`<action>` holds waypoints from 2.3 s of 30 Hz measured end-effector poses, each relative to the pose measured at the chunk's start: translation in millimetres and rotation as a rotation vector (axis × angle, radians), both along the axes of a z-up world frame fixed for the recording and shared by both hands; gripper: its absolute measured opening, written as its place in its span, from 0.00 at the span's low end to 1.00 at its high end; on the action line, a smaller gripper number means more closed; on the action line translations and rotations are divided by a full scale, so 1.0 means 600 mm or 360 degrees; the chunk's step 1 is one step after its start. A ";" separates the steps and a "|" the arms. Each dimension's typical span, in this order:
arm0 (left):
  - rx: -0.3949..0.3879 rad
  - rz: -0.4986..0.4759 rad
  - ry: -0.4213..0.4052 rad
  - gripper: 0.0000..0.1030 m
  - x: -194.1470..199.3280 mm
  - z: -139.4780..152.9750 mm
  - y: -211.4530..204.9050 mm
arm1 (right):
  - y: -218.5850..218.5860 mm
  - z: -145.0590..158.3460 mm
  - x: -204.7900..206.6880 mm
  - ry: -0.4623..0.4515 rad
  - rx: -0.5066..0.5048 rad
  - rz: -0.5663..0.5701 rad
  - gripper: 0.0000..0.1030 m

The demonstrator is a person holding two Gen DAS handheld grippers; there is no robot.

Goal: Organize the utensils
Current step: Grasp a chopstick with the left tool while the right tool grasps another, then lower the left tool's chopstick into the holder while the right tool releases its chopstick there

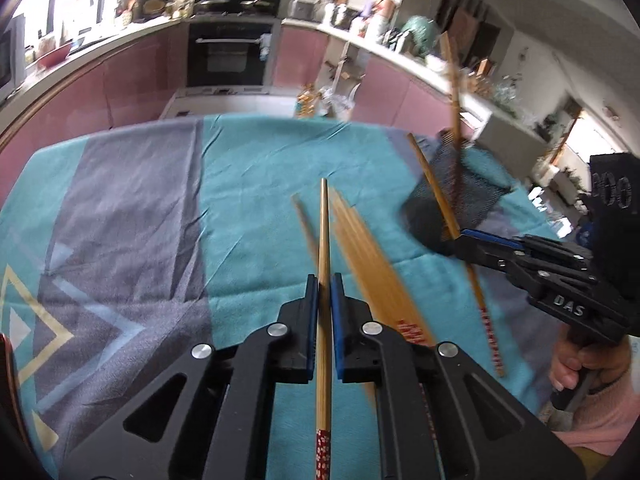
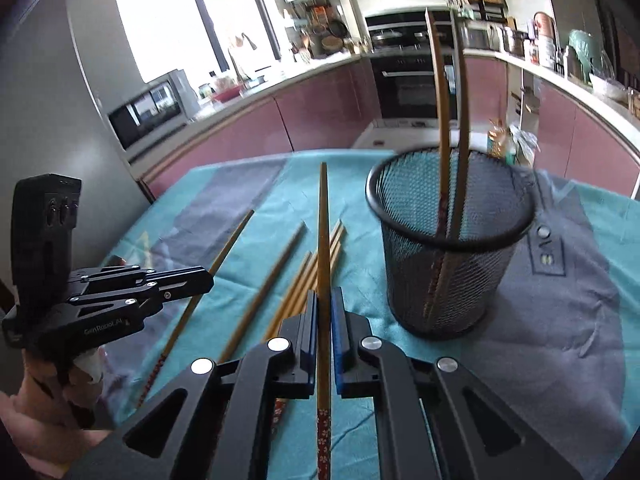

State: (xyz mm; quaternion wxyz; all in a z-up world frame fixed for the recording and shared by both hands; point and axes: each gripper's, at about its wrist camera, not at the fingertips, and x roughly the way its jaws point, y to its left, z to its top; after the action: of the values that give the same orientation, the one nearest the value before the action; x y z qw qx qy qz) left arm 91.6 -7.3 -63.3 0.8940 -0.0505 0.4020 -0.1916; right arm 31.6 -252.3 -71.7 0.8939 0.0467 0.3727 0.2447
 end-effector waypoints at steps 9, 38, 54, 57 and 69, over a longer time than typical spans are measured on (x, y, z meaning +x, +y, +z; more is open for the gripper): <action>-0.0208 -0.0177 -0.0123 0.07 -0.028 0.090 -0.008 | -0.057 0.068 -0.025 -0.0157 0.0133 -0.0049 0.05; -0.0398 -0.0278 -0.0585 0.07 0.026 0.317 -0.093 | -0.135 0.207 0.056 -0.0554 0.0183 -0.0232 0.05; -0.0070 -0.0438 -0.0316 0.07 0.084 0.224 -0.178 | -0.115 0.126 0.115 -0.0268 0.0040 -0.0216 0.05; -0.0042 -0.0455 -0.0255 0.07 0.102 0.206 -0.185 | -0.111 0.112 0.123 -0.0190 0.0010 -0.0196 0.05; -0.0014 -0.0406 -0.0168 0.07 0.158 0.177 -0.200 | -0.108 0.085 0.149 -0.0063 -0.0001 -0.0240 0.06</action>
State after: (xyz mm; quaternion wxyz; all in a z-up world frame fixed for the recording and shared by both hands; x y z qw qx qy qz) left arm 186.2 -127.1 42.8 0.8821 0.0071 0.3566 -0.3078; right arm 121.2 -317.4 -20.5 0.9171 0.0694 0.3503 0.1774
